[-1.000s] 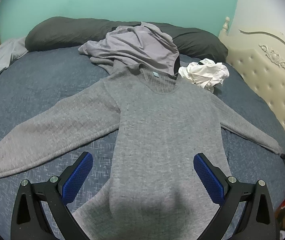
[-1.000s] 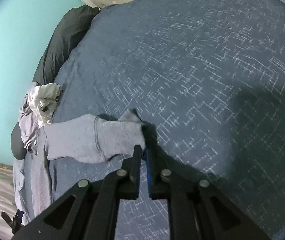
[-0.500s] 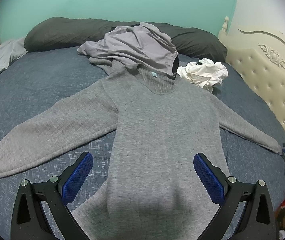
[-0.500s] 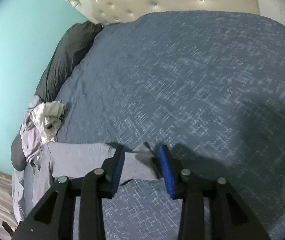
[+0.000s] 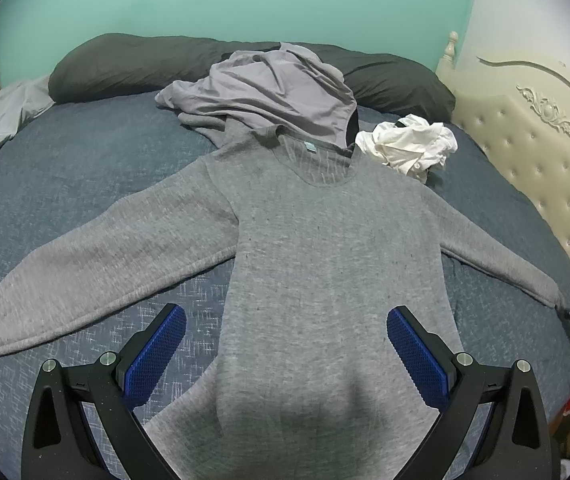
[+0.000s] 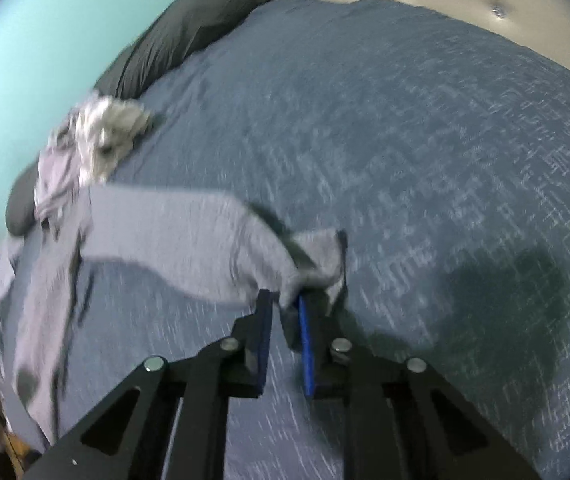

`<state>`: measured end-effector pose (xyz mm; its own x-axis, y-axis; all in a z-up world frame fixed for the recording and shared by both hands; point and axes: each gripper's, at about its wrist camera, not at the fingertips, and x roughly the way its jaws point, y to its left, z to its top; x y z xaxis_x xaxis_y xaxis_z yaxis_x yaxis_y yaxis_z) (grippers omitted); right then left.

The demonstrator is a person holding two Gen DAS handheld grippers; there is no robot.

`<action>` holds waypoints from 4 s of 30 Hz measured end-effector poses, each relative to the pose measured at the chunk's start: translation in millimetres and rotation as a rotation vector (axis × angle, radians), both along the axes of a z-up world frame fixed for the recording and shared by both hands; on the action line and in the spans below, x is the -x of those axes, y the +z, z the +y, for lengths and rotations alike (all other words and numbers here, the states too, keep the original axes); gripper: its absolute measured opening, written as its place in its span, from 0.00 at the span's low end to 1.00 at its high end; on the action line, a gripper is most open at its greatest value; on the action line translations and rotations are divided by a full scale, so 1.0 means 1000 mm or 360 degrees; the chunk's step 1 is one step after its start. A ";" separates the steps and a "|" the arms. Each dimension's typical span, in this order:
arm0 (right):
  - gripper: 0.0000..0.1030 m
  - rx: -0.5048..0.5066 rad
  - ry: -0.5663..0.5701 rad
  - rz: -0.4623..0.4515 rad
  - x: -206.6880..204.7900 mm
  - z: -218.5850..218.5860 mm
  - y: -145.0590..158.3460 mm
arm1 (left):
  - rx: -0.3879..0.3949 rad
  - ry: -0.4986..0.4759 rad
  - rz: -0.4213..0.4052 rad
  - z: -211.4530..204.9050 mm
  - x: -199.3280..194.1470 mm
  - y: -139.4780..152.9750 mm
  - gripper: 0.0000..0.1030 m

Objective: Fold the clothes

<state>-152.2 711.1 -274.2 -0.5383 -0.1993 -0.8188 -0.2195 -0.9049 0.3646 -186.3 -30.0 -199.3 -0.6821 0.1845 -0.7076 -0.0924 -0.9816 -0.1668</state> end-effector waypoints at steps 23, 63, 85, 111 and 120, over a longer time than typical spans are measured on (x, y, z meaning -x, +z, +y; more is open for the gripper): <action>0.29 0.0483 -0.0464 0.0115 -0.015 0.053 0.005 | 0.0015 -0.0010 0.0023 0.004 0.001 0.008 1.00; 0.20 0.0785 -0.0355 0.0093 0.007 0.027 0.006 | -0.0003 0.0010 0.0031 -0.001 0.001 0.009 1.00; 0.03 0.0065 0.0166 -0.0050 -0.034 -0.037 -0.004 | 0.0016 -0.0019 0.0033 0.005 -0.002 0.011 1.00; 0.31 0.0538 -0.0292 0.0313 -0.048 0.024 0.018 | 0.0033 -0.0010 0.0025 0.002 0.000 0.009 1.00; 0.31 0.0693 -0.0465 0.0214 -0.027 0.037 0.006 | 0.0035 -0.0019 0.0031 0.007 0.001 0.012 1.00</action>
<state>-125.6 748.5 -268.6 -0.7165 -0.3312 -0.6140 -0.3652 -0.5718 0.7346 -186.9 -23.5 -187.0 -0.6937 0.1771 -0.6981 -0.1073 -0.9839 -0.1430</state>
